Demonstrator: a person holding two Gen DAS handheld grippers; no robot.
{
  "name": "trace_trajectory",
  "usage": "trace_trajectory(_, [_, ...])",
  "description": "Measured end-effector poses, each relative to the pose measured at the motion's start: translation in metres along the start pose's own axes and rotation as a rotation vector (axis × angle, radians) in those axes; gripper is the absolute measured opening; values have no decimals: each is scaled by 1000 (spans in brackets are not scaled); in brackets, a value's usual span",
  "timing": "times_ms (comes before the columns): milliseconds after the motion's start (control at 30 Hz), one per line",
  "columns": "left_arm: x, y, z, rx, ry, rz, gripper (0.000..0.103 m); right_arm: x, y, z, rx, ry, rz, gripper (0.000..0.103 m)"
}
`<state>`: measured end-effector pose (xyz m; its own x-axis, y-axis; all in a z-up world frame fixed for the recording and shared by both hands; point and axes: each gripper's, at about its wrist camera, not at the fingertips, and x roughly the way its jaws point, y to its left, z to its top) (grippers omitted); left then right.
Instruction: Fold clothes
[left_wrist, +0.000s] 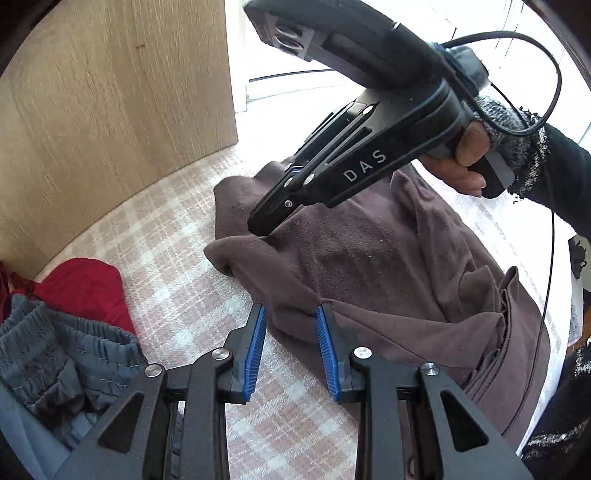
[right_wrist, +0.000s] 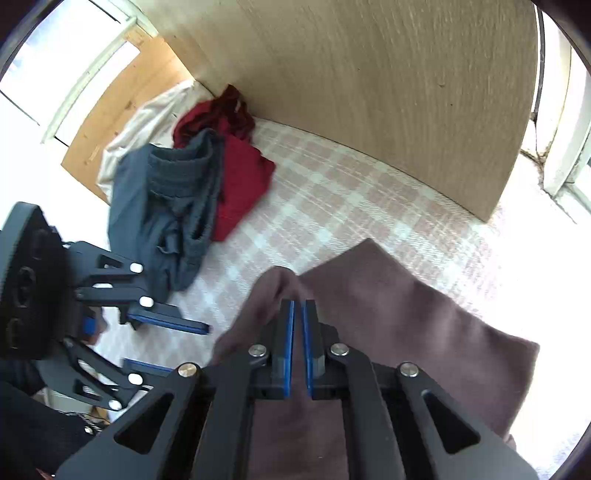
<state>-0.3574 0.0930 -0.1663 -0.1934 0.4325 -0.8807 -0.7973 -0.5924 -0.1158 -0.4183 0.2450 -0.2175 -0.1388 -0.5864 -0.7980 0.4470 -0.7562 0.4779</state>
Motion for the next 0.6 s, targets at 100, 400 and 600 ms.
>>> trace_trajectory(100, [8,1,6,-16,-9,-28,27,18,9,-1,6,30,50,7])
trace_trajectory(400, [23,15,21,-90,-20,-119,33,-46,-24,-32,57,-50,-163,56])
trace_trajectory(600, [41,56,43,-131,18,11,45,-66,-69,-66,49,83,-433,63])
